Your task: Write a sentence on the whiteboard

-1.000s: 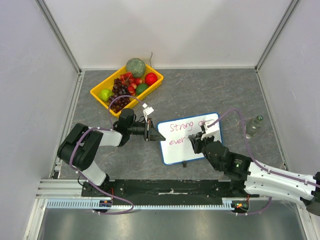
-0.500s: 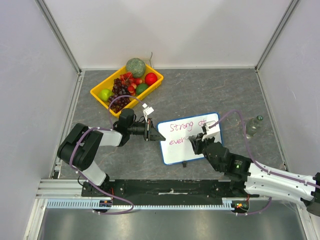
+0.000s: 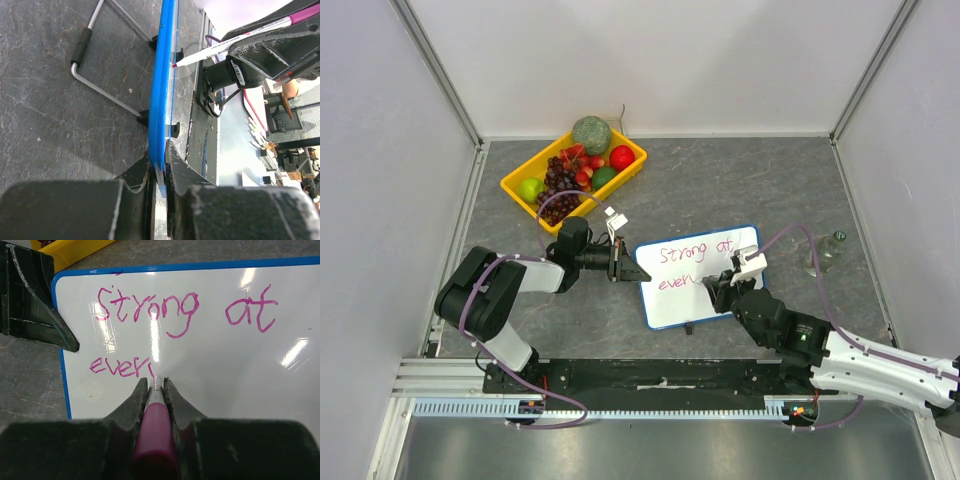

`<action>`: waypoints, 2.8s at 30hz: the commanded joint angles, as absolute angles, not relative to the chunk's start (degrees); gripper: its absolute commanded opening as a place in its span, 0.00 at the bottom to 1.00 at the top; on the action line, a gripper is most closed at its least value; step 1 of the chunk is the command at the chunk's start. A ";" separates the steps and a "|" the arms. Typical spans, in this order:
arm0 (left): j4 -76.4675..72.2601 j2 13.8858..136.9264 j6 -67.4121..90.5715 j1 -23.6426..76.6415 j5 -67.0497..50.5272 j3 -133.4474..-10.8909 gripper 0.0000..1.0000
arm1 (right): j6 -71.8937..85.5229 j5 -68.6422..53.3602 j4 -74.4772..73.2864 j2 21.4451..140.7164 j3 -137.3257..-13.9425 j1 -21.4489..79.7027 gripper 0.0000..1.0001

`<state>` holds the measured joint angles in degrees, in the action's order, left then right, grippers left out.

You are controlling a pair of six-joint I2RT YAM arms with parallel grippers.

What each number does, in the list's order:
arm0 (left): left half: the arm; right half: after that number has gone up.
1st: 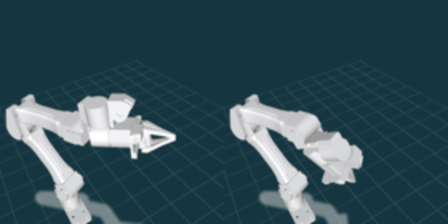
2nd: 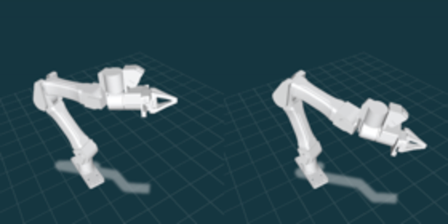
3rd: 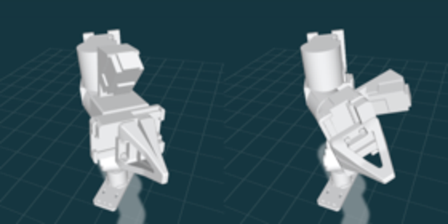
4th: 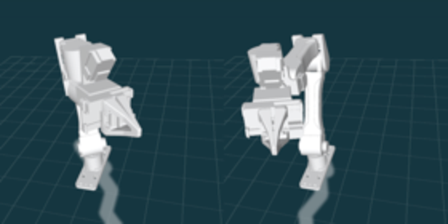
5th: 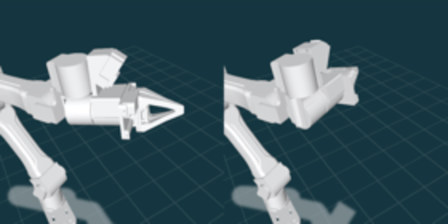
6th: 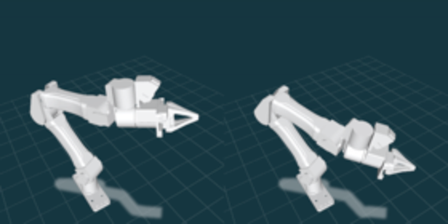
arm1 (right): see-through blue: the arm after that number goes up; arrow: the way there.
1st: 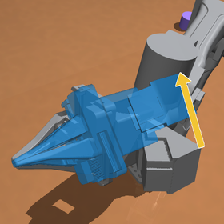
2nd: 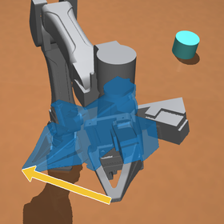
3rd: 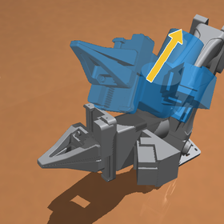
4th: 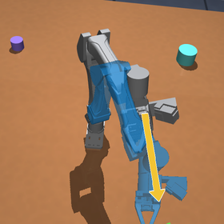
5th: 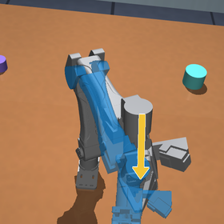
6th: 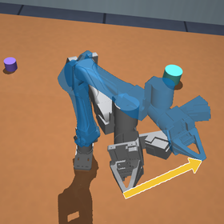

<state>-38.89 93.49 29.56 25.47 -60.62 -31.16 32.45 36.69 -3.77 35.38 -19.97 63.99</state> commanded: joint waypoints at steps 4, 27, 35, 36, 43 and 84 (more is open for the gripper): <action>-37.27 93.96 25.31 25.40 -58.71 -30.59 0.02 | 31.12 38.84 -3.52 34.28 -24.08 63.90 0.00; -37.18 93.78 25.14 25.40 -58.71 -30.50 0.02 | 31.46 39.82 -0.96 38.94 -21.19 63.72 0.00; -37.18 93.87 25.14 25.31 -58.71 -30.50 0.02 | 32.87 38.59 -3.95 37.53 -19.51 63.63 0.00; -37.18 93.95 25.22 25.40 -58.71 -30.59 0.02 | 32.96 38.41 -4.13 37.27 -19.34 63.63 0.00; -37.18 93.87 25.23 25.40 -58.71 -30.41 0.02 | 34.01 37.36 -5.71 36.30 -18.63 63.63 0.00; -37.18 93.51 25.22 25.40 -58.54 -30.15 0.02 | 26.28 21.37 4.91 36.99 -28.12 62.58 0.00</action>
